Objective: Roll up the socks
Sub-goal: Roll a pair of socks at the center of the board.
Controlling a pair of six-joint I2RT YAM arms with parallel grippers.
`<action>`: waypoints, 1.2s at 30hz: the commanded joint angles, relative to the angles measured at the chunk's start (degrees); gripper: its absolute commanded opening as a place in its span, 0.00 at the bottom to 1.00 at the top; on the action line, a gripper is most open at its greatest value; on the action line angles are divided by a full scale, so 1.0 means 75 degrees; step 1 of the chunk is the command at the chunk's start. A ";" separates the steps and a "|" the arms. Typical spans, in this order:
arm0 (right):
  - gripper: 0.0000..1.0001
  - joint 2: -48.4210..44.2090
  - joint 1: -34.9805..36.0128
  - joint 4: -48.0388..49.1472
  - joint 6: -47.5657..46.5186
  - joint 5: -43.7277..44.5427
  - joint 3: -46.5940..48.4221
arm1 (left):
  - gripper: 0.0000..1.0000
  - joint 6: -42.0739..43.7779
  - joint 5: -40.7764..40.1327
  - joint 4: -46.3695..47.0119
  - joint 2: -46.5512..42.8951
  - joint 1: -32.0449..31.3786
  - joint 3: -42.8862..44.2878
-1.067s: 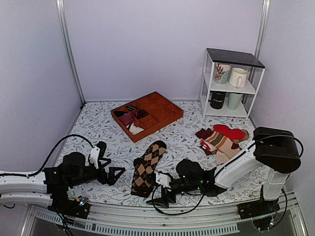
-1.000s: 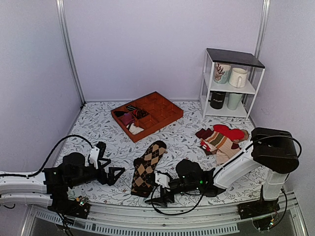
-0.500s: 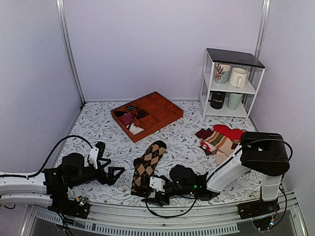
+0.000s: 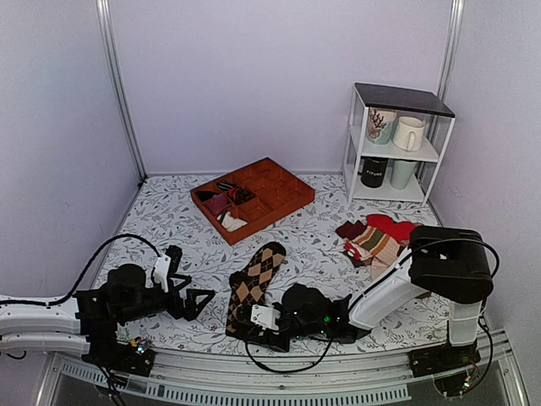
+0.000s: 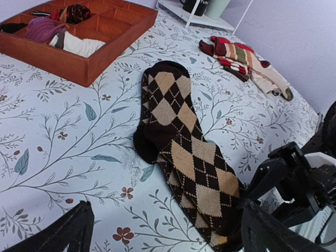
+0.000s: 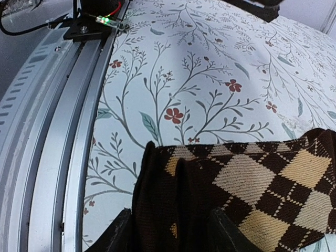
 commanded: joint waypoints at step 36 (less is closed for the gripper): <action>0.04 0.0185 -0.1223 -0.3232 0.2875 -0.3058 0.0977 | 0.84 0.0385 0.1221 0.1143 0.0494 -0.0146 -0.0148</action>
